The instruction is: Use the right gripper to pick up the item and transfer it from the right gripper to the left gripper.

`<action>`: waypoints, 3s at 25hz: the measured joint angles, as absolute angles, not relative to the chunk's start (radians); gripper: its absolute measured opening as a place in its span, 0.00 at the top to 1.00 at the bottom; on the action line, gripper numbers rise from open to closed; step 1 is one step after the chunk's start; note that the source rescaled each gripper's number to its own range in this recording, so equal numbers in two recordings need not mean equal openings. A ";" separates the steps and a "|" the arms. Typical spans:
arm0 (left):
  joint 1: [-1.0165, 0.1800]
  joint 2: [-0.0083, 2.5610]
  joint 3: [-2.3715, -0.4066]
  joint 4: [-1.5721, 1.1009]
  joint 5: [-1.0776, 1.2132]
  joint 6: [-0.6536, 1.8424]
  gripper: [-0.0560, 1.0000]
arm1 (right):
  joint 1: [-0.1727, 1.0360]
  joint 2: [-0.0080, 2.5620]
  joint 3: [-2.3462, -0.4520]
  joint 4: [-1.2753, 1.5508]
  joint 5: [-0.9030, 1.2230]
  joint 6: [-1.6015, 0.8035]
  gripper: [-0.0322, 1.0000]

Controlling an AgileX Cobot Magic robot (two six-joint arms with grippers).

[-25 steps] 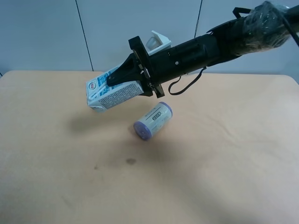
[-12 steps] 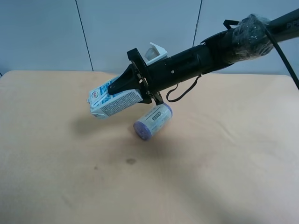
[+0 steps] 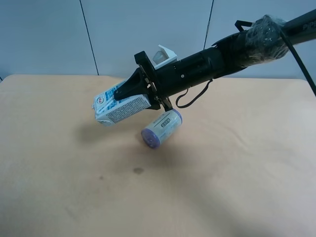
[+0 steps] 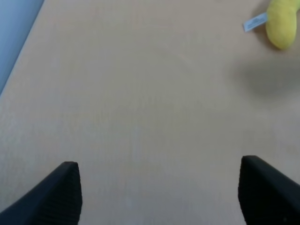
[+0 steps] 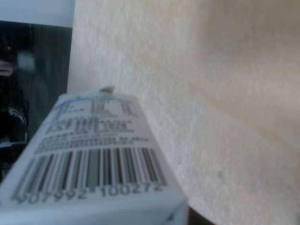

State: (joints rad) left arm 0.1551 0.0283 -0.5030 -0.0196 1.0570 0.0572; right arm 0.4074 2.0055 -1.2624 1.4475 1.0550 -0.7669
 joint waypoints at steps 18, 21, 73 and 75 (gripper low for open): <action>0.155 0.424 -0.593 -0.122 1.003 0.066 0.29 | 0.407 2.006 -1.262 1.437 1.058 -0.767 0.97; 0.155 0.483 -0.593 -0.142 0.976 0.077 0.29 | 0.407 2.006 -1.262 1.432 1.058 -0.767 0.97; 0.155 1.572 -0.685 -1.361 1.133 1.109 0.29 | 0.309 2.006 -1.262 1.368 1.169 -0.773 0.97; 0.155 1.604 -0.727 -1.365 1.175 1.111 0.29 | 0.306 2.006 -1.262 1.371 1.169 -0.776 0.97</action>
